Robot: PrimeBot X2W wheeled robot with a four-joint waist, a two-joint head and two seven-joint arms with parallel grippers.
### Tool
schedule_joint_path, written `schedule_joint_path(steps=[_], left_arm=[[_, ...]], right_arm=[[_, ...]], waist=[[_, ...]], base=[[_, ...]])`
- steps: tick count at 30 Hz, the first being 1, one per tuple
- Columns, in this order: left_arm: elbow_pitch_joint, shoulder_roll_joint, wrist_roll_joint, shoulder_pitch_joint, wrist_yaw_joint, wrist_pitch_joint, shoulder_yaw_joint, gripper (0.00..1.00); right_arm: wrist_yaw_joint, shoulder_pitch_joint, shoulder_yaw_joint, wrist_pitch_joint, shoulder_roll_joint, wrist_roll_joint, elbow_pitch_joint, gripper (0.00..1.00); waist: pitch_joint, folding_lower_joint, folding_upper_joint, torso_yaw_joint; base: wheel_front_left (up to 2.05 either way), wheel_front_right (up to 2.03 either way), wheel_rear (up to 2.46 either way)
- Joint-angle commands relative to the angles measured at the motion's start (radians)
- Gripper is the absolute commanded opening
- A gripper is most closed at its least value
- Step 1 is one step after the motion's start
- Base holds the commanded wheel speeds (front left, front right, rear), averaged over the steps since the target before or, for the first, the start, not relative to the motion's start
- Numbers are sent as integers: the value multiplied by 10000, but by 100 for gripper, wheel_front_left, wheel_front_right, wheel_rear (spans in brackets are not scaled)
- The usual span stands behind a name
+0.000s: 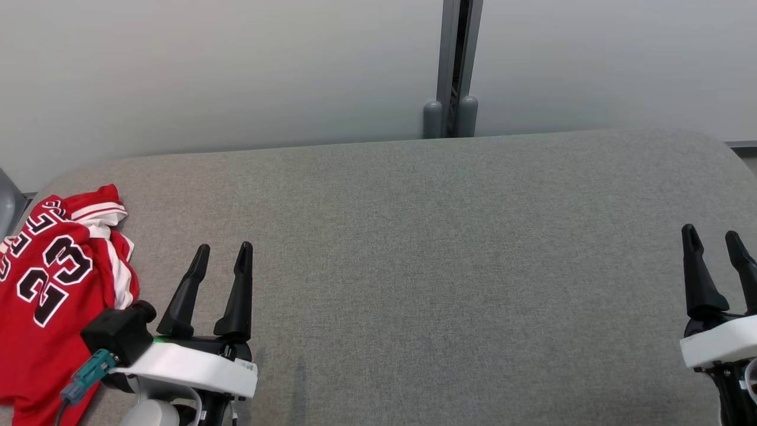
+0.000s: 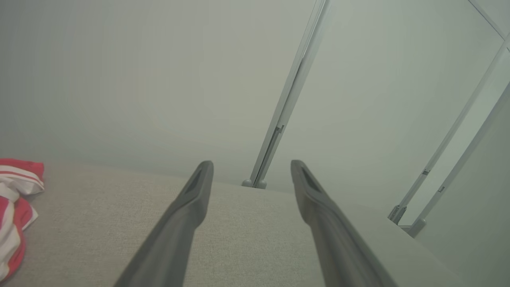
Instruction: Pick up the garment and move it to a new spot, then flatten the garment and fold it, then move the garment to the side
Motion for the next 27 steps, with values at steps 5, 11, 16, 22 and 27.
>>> schedule_joint_path(steps=[5,11,16,22,27], left_arm=[[-45,186,650,-305,182,140,65,100],[11,281,1167,-298,347,209,80,100],[112,318,1549,-258,475,260,67,100],[328,379,1933,-254,601,375,84,100],[475,412,2243,-287,686,474,77,100]], right_arm=[[17,33,292,-343,-47,-648,-112,100],[17,115,471,-580,26,-1136,-24,100],[18,145,622,-773,68,-1485,111,100],[17,184,774,-1011,138,-1749,253,100],[17,178,925,-1237,199,-1909,379,100]], waist=[[3,0,0,-11],[3,0,0,1],[-2,0,0,5],[-1,0,0,4],[11,0,0,-7]], base=[[0,0,0],[0,0,0],[0,0,0],[0,0,0],[0,0,0]])
